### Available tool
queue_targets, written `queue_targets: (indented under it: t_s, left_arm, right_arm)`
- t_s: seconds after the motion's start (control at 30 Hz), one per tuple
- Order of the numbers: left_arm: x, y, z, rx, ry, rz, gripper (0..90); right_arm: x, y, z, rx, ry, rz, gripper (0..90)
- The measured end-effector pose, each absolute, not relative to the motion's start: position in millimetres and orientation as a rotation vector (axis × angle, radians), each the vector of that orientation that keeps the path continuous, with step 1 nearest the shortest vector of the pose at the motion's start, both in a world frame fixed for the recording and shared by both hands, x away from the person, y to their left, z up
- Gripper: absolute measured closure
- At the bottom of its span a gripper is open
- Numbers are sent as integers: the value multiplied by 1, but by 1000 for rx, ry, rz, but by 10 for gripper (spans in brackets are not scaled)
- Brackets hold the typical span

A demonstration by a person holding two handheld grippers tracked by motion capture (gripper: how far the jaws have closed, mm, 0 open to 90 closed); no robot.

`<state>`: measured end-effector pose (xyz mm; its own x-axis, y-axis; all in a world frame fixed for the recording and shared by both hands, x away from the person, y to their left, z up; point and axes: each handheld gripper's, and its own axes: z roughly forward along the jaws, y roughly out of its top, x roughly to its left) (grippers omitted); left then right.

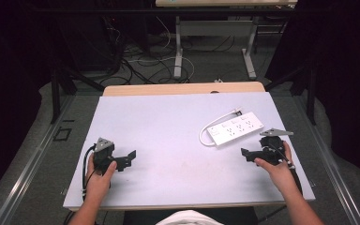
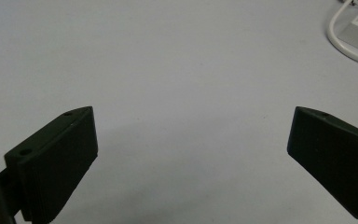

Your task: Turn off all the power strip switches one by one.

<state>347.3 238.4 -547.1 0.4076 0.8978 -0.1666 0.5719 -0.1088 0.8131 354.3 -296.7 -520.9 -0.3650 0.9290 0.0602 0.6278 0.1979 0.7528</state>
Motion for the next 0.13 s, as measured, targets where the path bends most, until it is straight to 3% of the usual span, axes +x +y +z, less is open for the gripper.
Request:
queue_targets:
  t_s: [0.13]
  left_arm:
    - [348,239,-547,1793,1277,464,5]
  right_arm:
    - [351,-297,-524,1443,2054,1000,0]
